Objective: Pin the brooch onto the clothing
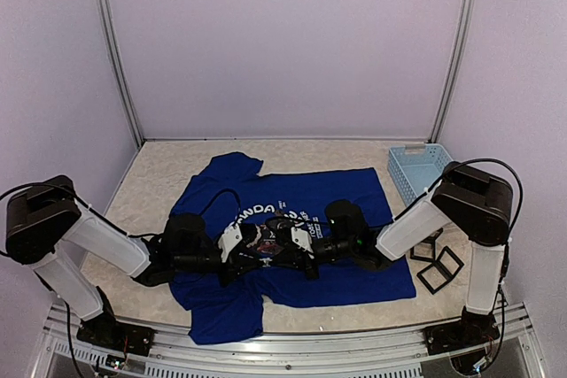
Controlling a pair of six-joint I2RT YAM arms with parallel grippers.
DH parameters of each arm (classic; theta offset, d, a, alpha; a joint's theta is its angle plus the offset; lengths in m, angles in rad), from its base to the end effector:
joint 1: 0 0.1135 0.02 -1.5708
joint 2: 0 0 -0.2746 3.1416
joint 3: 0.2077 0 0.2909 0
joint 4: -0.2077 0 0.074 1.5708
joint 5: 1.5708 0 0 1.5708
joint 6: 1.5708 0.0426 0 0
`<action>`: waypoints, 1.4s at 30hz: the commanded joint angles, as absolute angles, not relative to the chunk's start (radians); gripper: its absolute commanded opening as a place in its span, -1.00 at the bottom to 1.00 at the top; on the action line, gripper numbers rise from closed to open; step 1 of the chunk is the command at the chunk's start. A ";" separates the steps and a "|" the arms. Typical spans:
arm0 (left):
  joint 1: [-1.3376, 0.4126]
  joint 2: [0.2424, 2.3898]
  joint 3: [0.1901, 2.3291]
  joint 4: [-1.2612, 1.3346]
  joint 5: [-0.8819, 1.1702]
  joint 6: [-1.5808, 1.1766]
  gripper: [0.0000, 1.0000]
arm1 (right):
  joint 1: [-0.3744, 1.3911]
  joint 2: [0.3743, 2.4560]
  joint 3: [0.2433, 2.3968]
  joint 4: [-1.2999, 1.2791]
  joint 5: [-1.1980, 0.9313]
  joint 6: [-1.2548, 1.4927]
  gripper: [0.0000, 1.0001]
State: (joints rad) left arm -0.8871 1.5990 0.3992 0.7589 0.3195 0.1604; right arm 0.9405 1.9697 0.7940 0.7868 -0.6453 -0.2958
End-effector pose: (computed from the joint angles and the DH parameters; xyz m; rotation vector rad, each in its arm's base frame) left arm 0.1730 -0.2335 0.0956 1.2155 1.6829 -0.7763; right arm 0.2101 0.3314 0.0859 -1.5064 1.3535 1.0466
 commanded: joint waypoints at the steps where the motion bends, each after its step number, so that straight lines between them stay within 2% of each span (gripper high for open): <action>1: -0.890 1.597 0.435 0.703 0.355 0.184 -0.85 | 0.946 1.978 0.820 0.779 -0.681 -0.300 -1.00; 3: -0.893 1.590 0.449 0.664 0.357 0.187 -0.98 | 0.945 1.980 0.826 0.772 -0.678 -0.302 -1.00; 8: -0.915 1.522 0.461 0.592 0.352 0.137 -1.00 | 0.945 1.950 0.816 0.743 -0.645 -0.307 -1.00; 11: -0.933 1.488 0.473 0.526 0.311 0.088 -1.00 | 0.945 1.903 0.787 0.729 -0.602 -0.314 -0.77; 17: -0.934 1.443 0.477 0.476 0.299 0.078 -1.00 | 0.957 1.817 0.716 0.725 -0.548 -0.290 -0.61; 22: -0.933 1.446 0.490 0.454 0.305 0.068 -1.00 | 1.006 1.814 0.673 0.749 -0.548 -0.239 -0.46; 25: -0.932 1.445 0.505 0.419 0.304 0.059 -1.00 | 1.011 1.822 0.655 0.790 -0.525 -0.202 -0.43; 29: -0.918 1.431 0.503 0.423 0.323 0.033 -1.00 | 1.011 1.864 0.651 0.828 -0.488 -0.186 -0.55; 33: -0.902 1.419 0.508 0.424 0.382 0.007 -1.00 | 1.011 1.887 0.656 0.843 -0.438 -0.176 -0.88; 35: -0.900 1.411 0.508 0.422 0.401 0.006 -1.00 | 1.009 1.888 0.657 0.833 -0.417 -0.180 -0.98; 42: -0.898 1.413 0.512 0.433 0.471 -0.052 -1.00 | 0.997 1.895 0.684 0.758 -0.399 -0.181 -1.00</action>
State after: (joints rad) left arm -0.9016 1.4258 0.4835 0.4194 0.3958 -0.0101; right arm 1.0050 1.8740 0.6624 0.7963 -0.4263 -0.1890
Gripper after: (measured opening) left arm 0.008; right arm 0.003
